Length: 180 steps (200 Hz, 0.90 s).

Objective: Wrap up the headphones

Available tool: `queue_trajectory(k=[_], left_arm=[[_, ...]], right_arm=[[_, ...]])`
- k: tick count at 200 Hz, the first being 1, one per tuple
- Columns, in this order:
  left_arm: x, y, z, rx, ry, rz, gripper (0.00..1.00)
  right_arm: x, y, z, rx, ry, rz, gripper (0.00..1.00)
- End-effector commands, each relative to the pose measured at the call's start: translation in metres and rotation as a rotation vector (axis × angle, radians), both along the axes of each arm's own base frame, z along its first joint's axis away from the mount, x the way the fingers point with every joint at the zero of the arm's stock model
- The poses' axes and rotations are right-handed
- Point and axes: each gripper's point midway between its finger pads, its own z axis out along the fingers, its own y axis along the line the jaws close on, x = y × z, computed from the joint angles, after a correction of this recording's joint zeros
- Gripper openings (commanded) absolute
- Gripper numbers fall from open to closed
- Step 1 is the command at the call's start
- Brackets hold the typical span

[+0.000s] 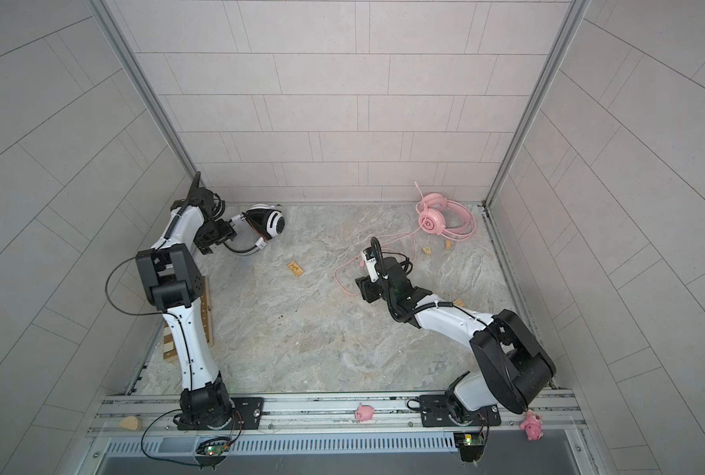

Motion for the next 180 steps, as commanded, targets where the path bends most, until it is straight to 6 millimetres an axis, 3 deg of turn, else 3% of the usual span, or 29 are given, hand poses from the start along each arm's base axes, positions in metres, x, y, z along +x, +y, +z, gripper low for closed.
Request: queue_trajectory(k=[1, 41, 65, 90, 105, 135, 156, 180], left_arm=[[-0.026, -0.011, 0.055, 0.084, -0.046, -0.101, 0.79], [-0.049, -0.072, 0.087, -0.049, -0.269, -0.208, 0.78], [-0.068, -0.081, 0.093, -0.011, -0.357, -0.160, 0.80], [-0.068, -0.099, 0.105, -0.055, -0.569, -0.120, 0.80], [-0.066, -0.112, 0.121, -0.101, -0.670, -0.165, 0.82], [-0.079, -0.119, 0.148, -0.094, -0.718, -0.206, 0.83], [-0.082, -0.124, 0.154, -0.075, -0.744, -0.221, 0.83], [-0.080, -0.134, 0.161, -0.105, -0.753, -0.261, 0.82]], right_arm=[[0.002, 0.004, 0.003, -0.003, 0.001, 0.003, 0.61], [0.005, 0.001, -0.002, -0.011, 0.007, -0.015, 0.61], [0.008, -0.006, 0.000, -0.007, -0.017, -0.065, 0.63], [0.012, -0.014, -0.003, -0.049, -0.019, -0.103, 0.64], [0.014, -0.022, -0.005, -0.093, -0.015, -0.134, 0.64], [0.022, -0.048, -0.011, -0.143, -0.004, -0.257, 0.65], [0.032, -0.070, -0.016, -0.154, 0.023, -0.328, 0.65], [0.046, -0.119, -0.006, -0.173, 0.049, -0.522, 0.68]])
